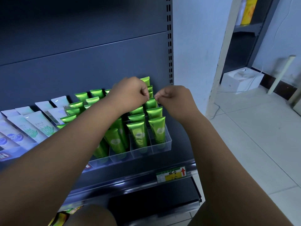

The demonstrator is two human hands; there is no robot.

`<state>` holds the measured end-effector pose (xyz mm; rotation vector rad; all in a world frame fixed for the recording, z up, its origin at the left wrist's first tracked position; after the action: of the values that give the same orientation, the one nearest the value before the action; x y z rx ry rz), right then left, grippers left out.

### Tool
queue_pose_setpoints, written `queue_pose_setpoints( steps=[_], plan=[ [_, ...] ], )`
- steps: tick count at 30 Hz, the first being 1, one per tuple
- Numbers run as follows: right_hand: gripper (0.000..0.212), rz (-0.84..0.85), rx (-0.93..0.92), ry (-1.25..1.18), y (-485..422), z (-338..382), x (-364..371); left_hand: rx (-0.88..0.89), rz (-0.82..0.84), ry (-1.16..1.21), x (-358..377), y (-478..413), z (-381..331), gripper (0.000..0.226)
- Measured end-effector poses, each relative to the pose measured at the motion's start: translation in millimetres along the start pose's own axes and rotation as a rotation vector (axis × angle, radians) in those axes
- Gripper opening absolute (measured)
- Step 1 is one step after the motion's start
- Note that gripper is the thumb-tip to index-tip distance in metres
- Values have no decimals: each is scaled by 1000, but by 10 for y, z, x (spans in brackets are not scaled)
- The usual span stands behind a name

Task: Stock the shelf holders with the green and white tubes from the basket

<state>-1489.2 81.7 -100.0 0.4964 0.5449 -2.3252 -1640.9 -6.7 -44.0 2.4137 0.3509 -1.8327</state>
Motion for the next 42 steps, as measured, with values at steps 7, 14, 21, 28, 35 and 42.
queue_pose_setpoints(
  steps=[7, 14, 21, 28, 35, 42],
  plan=[
    [13, -13, -8, -25, -14, -48, -9, 8, -14, 35, 36, -16, -1, 11],
    [14, -1, -41, 46, -21, 0, -14, 6, -26, 10, 53, -4, 19, 9],
    [15, 0, -29, 27, -21, 5, -15, 2, -10, 61, 40, -2, 20, 7],
    [15, -5, -25, 30, -27, 12, 1, 4, -22, 94, 53, 50, 22, 4],
    [11, -14, 11, 25, -6, 18, -14, 11, -124, 177, -10, 196, 45, 7],
    [19, -132, 78, 176, 179, 121, -136, 11, -277, 244, -165, 809, 62, 13]
  ],
)
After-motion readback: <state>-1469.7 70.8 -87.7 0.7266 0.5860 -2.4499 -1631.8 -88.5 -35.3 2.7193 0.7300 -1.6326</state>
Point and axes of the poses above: each hand's wrist, its own y-axis away from the middle knuckle, its own x-axis out of the palm, z = x × y, the point moved 2 cm from there along -y, towards the middle knuckle, and after that the axes turned 11 degrees about z, right-handed, at the moved point
